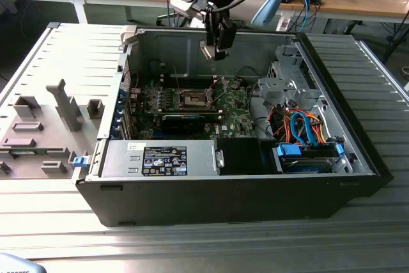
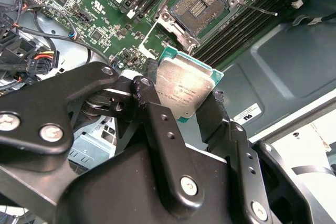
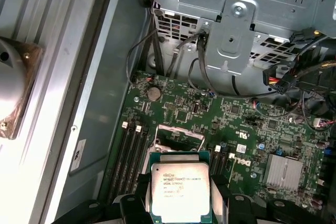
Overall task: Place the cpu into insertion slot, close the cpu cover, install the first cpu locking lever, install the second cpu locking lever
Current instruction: 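Place the cpu into insertion slot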
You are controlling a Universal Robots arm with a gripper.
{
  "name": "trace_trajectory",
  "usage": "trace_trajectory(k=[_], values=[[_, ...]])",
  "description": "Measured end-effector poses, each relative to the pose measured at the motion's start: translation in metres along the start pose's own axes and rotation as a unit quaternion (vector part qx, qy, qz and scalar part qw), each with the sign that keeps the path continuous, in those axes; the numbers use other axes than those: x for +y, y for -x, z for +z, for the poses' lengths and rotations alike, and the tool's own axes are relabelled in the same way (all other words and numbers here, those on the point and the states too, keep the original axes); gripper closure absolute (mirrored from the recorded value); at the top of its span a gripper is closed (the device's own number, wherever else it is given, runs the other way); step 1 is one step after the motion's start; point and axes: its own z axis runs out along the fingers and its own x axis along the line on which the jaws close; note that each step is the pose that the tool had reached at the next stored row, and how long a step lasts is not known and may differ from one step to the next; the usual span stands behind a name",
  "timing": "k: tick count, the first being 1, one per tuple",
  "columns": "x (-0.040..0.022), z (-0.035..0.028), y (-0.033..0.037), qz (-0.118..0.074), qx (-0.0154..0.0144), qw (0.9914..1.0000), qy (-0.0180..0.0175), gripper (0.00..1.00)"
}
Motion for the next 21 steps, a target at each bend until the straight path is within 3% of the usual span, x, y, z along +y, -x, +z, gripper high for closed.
trace_trajectory(k=[21], values=[[0.0, 0.0002, 0.0, 0.018, -0.0015, 0.99983, 0.0004, 0.46]])
